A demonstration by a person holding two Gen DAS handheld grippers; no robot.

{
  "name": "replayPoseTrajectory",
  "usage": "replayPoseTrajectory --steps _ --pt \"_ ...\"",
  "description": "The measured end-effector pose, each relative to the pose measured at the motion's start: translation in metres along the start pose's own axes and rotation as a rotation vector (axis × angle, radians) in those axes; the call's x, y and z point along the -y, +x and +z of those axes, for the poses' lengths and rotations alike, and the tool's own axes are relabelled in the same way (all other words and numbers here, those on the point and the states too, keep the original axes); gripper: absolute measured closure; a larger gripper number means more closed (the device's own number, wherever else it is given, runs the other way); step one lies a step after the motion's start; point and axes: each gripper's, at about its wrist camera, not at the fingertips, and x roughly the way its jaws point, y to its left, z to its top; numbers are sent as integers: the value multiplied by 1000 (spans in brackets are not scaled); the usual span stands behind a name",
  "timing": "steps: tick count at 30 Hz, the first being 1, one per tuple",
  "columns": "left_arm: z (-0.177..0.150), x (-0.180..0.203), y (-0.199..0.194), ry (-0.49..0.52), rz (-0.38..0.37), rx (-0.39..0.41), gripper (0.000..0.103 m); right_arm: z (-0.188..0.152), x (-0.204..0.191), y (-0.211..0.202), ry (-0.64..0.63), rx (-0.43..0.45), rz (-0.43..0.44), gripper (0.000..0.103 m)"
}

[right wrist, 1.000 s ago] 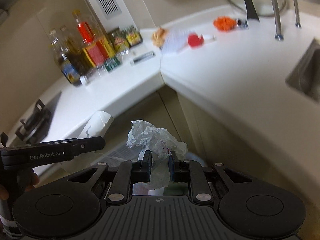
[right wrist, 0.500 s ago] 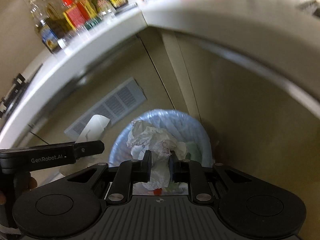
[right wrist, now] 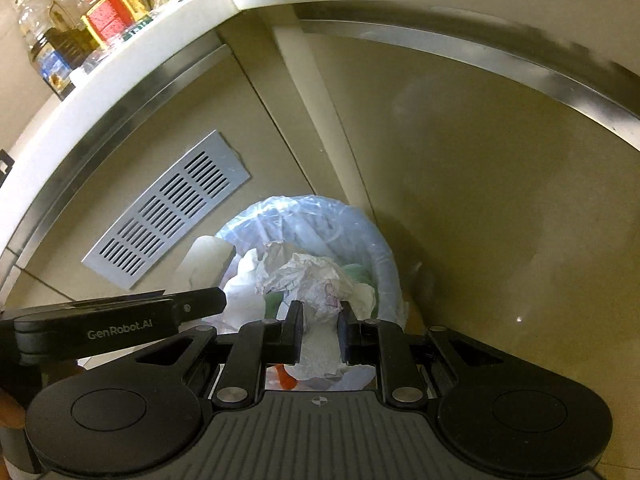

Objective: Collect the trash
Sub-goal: 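Open both tools to drop the cup and tissue into the wastebasket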

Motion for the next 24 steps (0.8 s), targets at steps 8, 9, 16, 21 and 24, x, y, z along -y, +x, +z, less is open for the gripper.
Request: replayPoseTrajectory --steps 8,9,16,21,24 --pt "-1 0 17 -12 -22 1 43 1 2 4 11 -5 -10 85" --pt "-1 1 18 -11 -25 0 42 2 2 6 12 -8 -9 85" --pt "-3 -5 17 -8 5 -2 48 2 1 13 3 -26 8 85" --pt "-3 -13 12 -24 30 -5 52 2 -3 22 -10 -40 18 85" --pt "-4 -18 11 -32 45 -7 52 1 -6 30 -18 -49 18 85"
